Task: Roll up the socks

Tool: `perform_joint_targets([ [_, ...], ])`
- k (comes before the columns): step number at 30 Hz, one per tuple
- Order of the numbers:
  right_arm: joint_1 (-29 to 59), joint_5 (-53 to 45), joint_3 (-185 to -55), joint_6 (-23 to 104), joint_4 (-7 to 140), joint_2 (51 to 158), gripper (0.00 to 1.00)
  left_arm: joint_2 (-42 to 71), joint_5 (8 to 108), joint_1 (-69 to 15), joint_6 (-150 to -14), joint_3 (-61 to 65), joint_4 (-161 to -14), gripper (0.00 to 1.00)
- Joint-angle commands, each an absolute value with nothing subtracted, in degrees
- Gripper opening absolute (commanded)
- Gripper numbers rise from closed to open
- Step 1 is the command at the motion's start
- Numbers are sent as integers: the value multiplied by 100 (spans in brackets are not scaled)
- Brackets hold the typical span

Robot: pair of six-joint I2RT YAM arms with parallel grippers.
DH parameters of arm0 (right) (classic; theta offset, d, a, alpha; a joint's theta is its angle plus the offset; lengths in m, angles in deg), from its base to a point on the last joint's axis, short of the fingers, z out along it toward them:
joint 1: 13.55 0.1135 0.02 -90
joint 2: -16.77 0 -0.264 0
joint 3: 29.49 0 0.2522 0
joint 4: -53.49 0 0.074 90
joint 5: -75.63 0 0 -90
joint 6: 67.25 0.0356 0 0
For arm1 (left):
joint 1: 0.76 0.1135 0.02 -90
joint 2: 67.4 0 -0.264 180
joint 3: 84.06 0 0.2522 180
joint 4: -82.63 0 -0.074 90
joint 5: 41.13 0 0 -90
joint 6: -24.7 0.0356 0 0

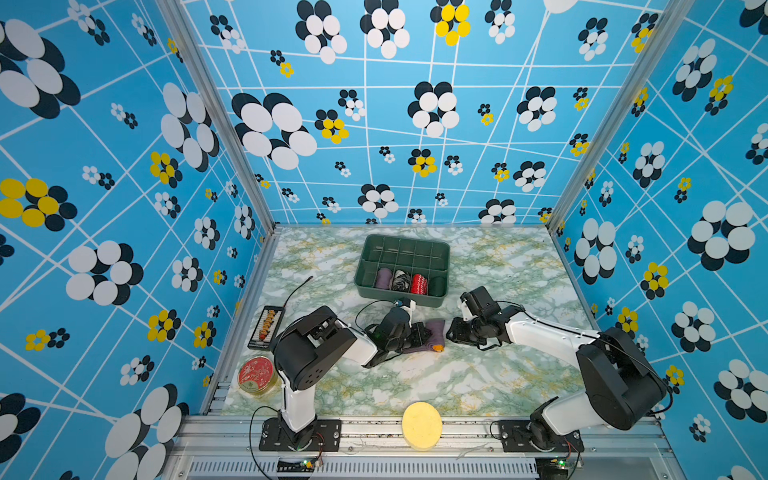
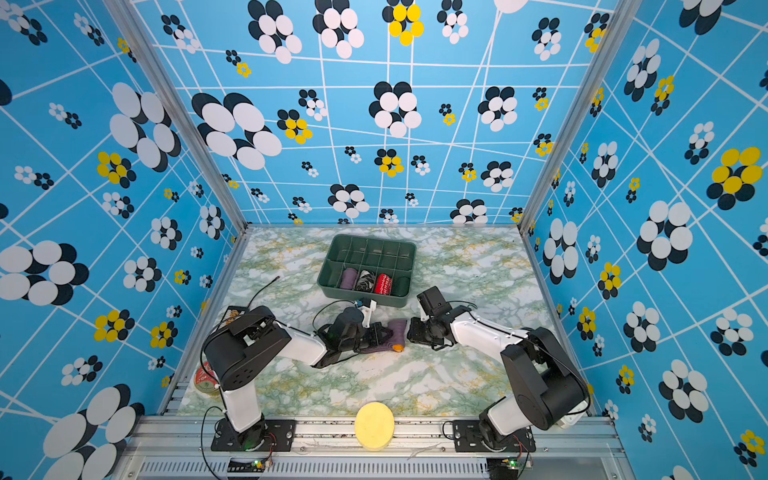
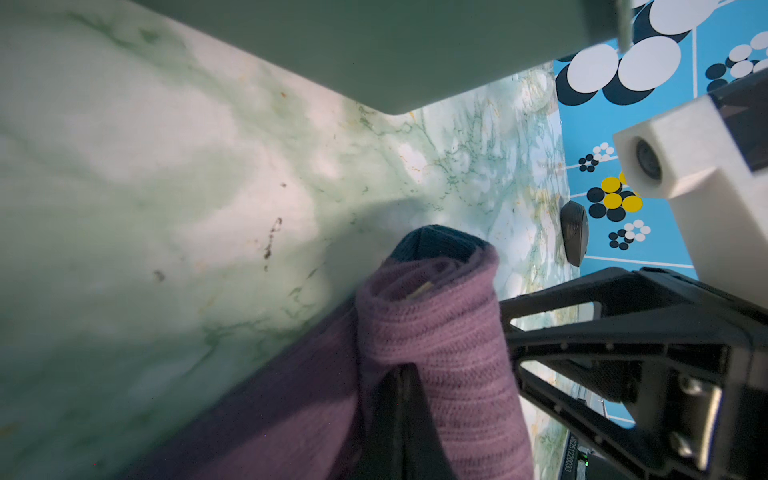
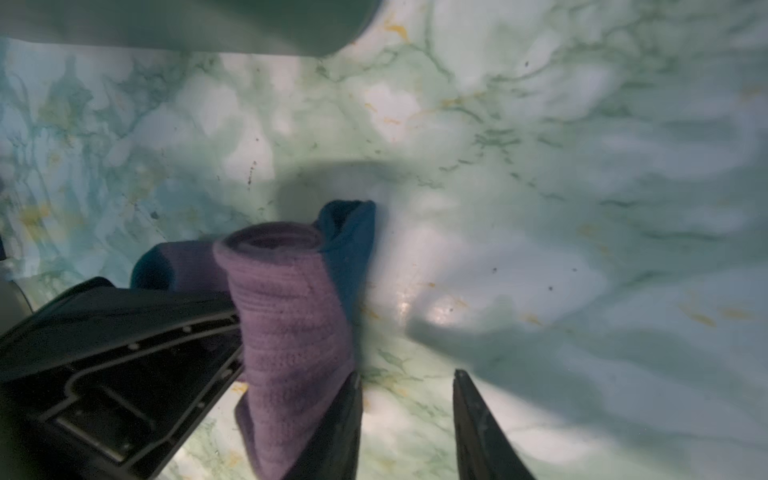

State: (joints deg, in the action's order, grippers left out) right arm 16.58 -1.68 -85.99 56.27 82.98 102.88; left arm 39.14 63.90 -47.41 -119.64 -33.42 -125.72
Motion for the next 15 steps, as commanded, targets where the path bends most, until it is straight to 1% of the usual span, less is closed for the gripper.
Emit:
perform_joint_targets([
  [1, 1642, 21, -8548, 5694, 7986, 10264, 38, 3886, 6457, -4728, -11697, -3290, -11578, 0],
  [7, 1651, 222, -8544, 5659, 7824, 10357, 38, 3881, 6495, -4737, -11488, -3030, -11086, 0],
  [15, 1716, 463, -8552, 5650, 7627, 10430, 39, 3885, 6634, -4751, -11386, -2852, -10875, 0],
])
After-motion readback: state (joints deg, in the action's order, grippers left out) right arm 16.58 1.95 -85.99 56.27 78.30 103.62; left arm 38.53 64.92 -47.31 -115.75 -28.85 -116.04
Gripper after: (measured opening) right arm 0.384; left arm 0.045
